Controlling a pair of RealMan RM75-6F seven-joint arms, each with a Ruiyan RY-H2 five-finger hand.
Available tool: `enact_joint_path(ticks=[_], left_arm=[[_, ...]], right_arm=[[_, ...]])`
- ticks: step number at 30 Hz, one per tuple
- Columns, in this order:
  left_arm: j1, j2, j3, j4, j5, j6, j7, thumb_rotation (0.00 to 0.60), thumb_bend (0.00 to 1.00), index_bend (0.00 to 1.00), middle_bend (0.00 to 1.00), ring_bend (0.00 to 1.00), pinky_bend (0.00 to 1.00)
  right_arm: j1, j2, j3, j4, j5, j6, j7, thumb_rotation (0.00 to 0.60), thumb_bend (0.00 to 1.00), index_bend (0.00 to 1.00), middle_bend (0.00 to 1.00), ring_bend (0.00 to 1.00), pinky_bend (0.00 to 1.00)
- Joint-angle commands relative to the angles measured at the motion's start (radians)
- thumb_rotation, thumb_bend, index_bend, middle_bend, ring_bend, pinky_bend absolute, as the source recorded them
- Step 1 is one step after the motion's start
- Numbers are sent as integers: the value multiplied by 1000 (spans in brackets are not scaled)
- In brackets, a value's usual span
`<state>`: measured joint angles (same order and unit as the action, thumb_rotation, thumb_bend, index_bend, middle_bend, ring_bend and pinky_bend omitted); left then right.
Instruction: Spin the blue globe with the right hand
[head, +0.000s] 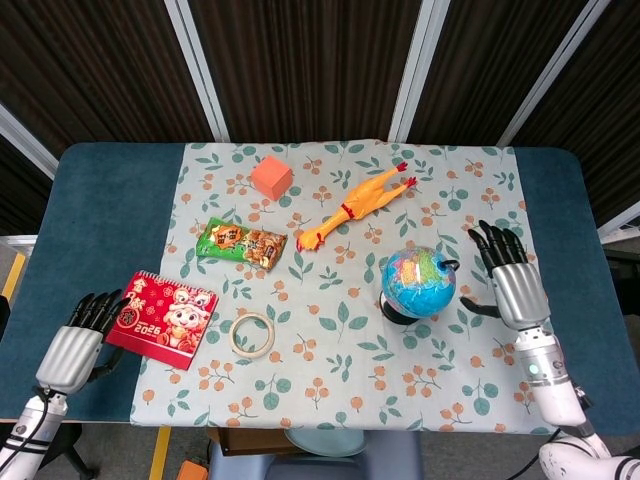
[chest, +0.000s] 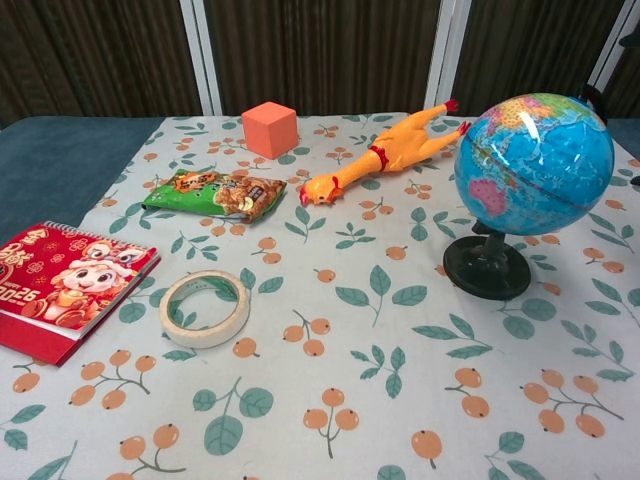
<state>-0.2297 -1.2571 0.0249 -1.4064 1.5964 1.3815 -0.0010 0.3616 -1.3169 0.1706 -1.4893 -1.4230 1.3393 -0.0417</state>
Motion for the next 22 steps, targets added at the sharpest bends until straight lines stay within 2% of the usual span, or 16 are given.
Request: enact_joint_path(ticks=[1,5,8,10,13,15,22], left_arm=[[2,3,1,-4,8,9,-4,600,437,32,0,0,0],[11,11,7,-14,30,39,-5,600,436,25,0,0,0],[15,15,10,-25,44,55,0,600,436,25,0,0,0],[19,16,13,-33,56,68,7,600,439,25,0,0,0],[27,19,25,-49,103,107,15,600,457,20,0,0,0],[29,20,33,-50,123,119,7,600,460,18,0,0,0],[30,21,25,-49,88,94,16,600,459,18,0,0,0]], right_arm=[[-34,41,-26,-31,-30,37,20,600,0,0,0,0,0],[-156,148,-126,-114,-151,190,13,600,0,0,0,0,0],[-254,211,-197,-181,-144,246,-95,600,0,0,0,0,0],[-298,222,-222,-212,-112,258,-166,600,0,0,0,0,0],[-329,213,-237,-225,-88,254,-223,600,0,0,0,0,0],[-327,222,-235,-230,-97,249,-210,600,0,0,0,0,0],[-327,234,-218,-228,-86,220,-170,600,0,0,0,0,0]])
